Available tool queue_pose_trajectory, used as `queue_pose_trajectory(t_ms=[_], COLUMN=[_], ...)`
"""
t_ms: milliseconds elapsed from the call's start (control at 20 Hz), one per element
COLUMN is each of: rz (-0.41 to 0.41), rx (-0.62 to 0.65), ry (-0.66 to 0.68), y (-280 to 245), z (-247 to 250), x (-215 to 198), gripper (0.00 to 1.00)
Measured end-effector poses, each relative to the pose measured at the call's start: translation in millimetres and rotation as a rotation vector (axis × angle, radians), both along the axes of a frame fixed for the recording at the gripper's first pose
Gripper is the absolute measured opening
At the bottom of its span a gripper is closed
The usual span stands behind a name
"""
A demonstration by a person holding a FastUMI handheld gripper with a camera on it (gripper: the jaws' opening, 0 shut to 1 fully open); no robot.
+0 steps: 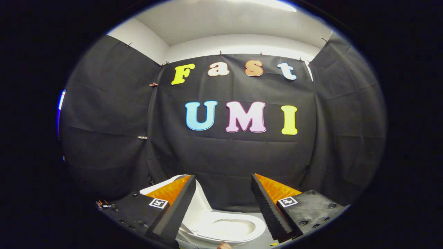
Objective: Open the toilet lid.
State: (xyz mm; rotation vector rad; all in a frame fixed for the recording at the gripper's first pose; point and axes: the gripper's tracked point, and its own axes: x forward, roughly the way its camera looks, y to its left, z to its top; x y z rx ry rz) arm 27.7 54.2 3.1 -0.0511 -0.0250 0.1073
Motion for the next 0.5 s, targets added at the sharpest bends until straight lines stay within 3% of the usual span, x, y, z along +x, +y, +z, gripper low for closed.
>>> queue_pose_trajectory(t_ms=[500], rz=[-0.029], rx=[0.032], ry=[-0.030], y=[-28], z=[9], x=[-16], gripper=[0.99])
